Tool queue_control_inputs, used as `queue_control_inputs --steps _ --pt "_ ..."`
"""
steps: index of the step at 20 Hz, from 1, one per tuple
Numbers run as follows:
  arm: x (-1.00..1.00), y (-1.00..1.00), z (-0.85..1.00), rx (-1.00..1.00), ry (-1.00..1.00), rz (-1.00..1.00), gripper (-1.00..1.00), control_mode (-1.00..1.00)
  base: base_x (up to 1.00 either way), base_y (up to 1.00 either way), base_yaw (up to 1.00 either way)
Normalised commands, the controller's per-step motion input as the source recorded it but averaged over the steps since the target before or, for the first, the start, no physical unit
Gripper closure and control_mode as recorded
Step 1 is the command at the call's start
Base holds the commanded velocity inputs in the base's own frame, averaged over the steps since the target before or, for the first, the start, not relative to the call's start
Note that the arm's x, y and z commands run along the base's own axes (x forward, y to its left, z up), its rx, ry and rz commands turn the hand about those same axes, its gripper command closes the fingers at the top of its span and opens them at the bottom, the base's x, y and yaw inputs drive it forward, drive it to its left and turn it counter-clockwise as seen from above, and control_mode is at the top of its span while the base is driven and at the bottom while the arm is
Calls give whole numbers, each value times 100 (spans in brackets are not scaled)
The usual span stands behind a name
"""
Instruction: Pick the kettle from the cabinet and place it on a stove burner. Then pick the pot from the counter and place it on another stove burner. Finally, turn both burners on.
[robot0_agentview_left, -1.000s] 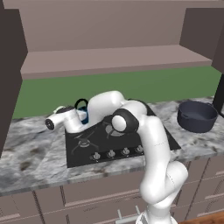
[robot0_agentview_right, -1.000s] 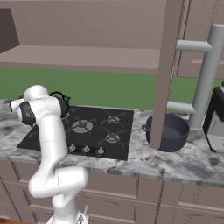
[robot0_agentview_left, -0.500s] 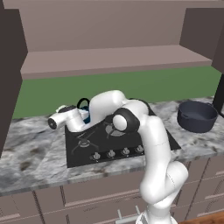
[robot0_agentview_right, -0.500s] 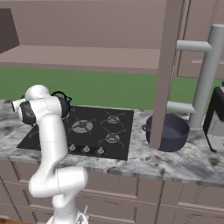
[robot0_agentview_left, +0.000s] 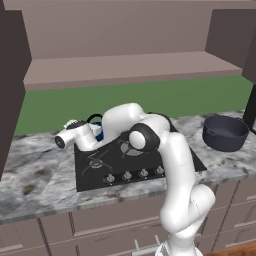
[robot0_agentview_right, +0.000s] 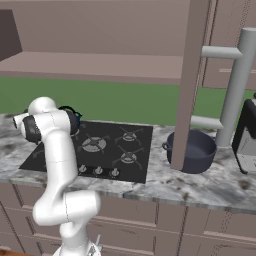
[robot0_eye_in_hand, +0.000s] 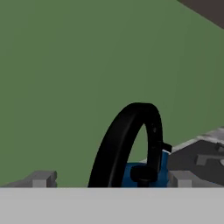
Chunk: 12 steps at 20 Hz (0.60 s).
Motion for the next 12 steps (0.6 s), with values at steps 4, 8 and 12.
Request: queue_control_inputs --steps 4,8,12 --pt "-5 0 0 0 -7 0 -100 -100 0 0 0" --pt "-7 0 0 0 -5 0 -100 -100 0 0 0" --pt "-15 0 0 0 -4 0 -100 -100 0 0 0"
